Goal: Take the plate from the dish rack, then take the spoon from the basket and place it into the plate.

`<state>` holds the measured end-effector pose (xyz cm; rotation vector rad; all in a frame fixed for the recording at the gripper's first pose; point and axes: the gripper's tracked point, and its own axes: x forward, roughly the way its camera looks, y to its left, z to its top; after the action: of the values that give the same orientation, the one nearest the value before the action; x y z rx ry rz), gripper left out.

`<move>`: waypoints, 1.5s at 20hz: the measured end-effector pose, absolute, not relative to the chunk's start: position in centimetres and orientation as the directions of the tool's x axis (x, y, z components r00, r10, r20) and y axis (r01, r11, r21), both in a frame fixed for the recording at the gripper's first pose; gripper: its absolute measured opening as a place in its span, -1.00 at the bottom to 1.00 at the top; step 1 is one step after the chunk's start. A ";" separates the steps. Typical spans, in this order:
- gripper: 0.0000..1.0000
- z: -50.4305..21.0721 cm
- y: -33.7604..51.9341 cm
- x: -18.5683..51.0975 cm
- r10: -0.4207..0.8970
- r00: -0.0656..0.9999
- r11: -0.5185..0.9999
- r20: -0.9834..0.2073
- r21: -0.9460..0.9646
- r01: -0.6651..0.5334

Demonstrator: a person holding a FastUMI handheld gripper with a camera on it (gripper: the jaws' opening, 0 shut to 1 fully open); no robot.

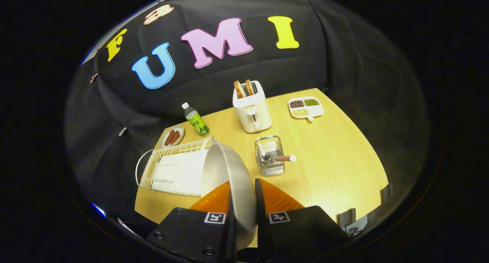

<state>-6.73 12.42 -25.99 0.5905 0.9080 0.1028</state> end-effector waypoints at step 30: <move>0.68 -41.6 12.0 -11.5 0.393 0.424 0.841 -0.816 0.505 0.192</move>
<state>-11.50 12.05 -41.64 0.5895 1.1445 0.1352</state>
